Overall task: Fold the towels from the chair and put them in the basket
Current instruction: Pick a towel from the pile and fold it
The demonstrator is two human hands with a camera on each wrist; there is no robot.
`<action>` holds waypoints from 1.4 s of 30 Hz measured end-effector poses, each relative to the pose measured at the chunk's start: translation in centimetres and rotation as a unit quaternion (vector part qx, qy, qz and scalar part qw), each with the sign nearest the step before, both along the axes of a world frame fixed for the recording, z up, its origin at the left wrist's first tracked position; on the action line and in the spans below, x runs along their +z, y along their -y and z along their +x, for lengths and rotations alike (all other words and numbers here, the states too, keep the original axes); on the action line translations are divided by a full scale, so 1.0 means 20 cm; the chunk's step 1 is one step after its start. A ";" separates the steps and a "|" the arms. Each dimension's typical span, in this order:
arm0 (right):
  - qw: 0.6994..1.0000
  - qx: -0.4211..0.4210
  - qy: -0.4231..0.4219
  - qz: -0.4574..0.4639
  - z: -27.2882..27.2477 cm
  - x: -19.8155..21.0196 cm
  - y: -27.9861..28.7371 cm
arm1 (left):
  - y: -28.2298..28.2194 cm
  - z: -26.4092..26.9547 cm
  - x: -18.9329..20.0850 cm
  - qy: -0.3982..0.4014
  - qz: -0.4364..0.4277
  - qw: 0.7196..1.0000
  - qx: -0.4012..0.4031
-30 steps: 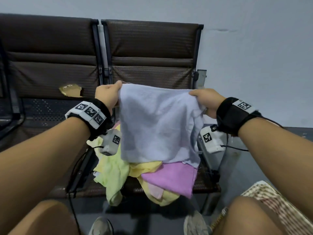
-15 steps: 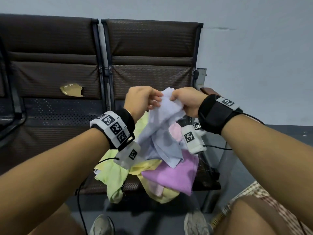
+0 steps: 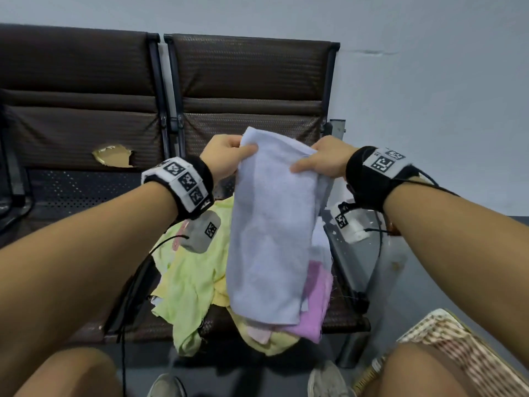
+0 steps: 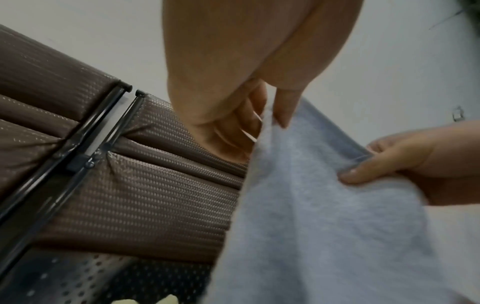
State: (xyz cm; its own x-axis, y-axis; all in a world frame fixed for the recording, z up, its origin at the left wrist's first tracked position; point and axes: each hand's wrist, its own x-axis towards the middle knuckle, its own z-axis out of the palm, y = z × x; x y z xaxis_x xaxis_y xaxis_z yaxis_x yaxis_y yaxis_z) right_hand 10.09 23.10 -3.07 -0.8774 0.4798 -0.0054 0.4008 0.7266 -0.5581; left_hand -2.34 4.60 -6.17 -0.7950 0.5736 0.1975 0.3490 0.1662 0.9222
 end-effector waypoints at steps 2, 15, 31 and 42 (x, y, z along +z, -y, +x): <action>0.996 -0.037 -0.055 0.052 -0.04 -0.01 -0.04 | -0.06 -0.05 0.02 -0.045 0.020 0.998 0.029; 0.976 0.025 -0.217 -0.005 -0.16 -0.24 -0.05 | 0.00 -0.22 -0.18 0.003 0.036 0.996 0.083; 0.901 0.102 0.272 -0.323 0.21 -0.96 0.09 | 0.41 0.15 -0.86 0.252 -0.341 0.873 -0.241; 0.976 -0.049 -0.058 -0.205 -0.19 -1.09 -0.06 | 0.10 -0.16 -1.01 0.184 -0.148 0.970 0.055</action>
